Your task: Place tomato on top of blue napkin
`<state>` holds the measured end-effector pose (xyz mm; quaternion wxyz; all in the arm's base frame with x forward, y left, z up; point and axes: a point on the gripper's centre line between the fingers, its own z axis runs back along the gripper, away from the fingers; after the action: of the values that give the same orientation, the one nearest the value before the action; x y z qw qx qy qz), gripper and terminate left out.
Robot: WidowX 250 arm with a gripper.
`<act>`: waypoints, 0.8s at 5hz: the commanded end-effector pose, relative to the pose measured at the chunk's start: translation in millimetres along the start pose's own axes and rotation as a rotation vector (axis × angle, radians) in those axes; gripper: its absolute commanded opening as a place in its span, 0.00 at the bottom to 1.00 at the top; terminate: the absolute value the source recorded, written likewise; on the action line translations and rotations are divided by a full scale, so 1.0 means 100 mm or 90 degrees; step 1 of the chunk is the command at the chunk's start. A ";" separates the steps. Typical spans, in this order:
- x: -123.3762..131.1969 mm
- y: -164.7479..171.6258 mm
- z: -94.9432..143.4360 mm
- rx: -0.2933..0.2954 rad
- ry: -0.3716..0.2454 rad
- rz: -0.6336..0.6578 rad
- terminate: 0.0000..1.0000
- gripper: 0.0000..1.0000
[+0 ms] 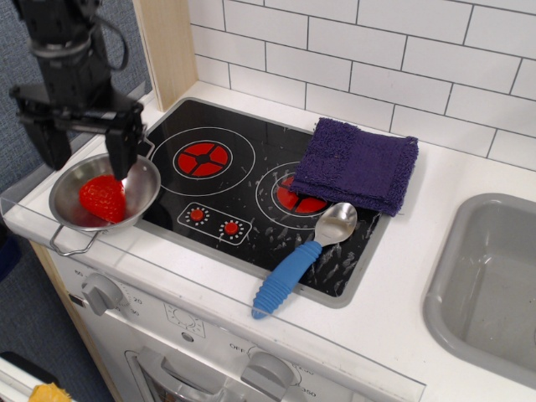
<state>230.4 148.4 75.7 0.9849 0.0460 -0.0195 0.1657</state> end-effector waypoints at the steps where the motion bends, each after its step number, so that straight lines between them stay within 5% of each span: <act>1: 0.03 0.06 -0.16 0.022 0.009 -0.001 0.00 1.00; 2: 0.10 0.06 -0.29 0.059 0.066 0.021 0.00 1.00; 4: 0.15 0.04 -0.36 0.105 0.115 0.052 0.00 1.00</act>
<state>241.8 163.1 29.7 0.9669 0.1061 0.0970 0.2106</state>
